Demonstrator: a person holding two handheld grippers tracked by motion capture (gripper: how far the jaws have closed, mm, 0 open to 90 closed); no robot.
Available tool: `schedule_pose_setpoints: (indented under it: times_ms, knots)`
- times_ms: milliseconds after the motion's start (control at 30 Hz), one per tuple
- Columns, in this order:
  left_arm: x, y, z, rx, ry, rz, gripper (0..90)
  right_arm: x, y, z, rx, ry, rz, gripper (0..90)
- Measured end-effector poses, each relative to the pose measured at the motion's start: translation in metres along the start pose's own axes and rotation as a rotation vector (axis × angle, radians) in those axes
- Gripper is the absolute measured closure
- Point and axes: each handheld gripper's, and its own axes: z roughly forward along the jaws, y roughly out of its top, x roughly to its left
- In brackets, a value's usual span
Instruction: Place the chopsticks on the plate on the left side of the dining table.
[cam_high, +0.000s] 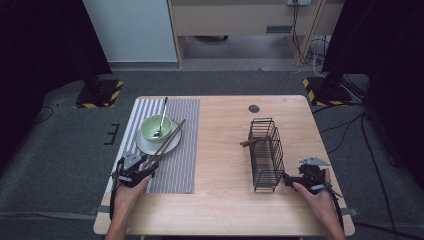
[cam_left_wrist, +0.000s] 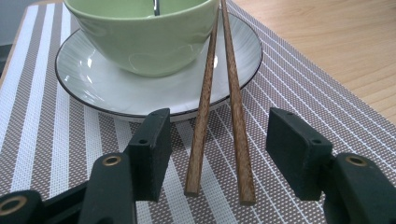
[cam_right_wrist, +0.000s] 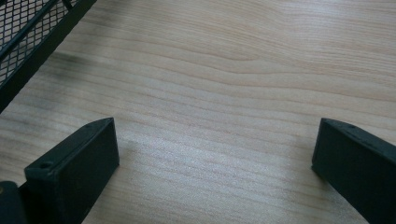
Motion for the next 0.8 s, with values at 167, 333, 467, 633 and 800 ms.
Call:
schedule_pose_setpoints:
  times_ms: [167, 333, 467, 633, 800]
  knots:
    - [0.0003, -0.0028, 0.0032, 0.016, 0.005, 0.003, 39.8, 0.0, 0.0, 0.0, 0.0, 0.0, 0.0, 0.7]
    - [0.0004, -0.0042, 0.0045, 0.024, 0.004, 0.004, 42.1, 0.0, 0.0, 0.0, 0.0, 0.0, 0.0, 0.7]
    - [-0.0009, -0.0049, 0.0055, 0.028, 0.004, 0.014, 45.8, 0.0, 0.0, 0.0, 0.0, 0.0, 0.0, 0.7]
    - [-0.002, -0.0051, 0.006, 0.032, 0.005, 0.025, 51.5, 0.0, 0.0, 0.0, 0.0, 0.0, -0.001, 0.7]
    - [-0.0013, -0.0055, 0.0052, 0.035, 0.007, 0.025, 58.5, 0.0, 0.0, 0.0, 0.0, 0.0, 0.0, 0.7]
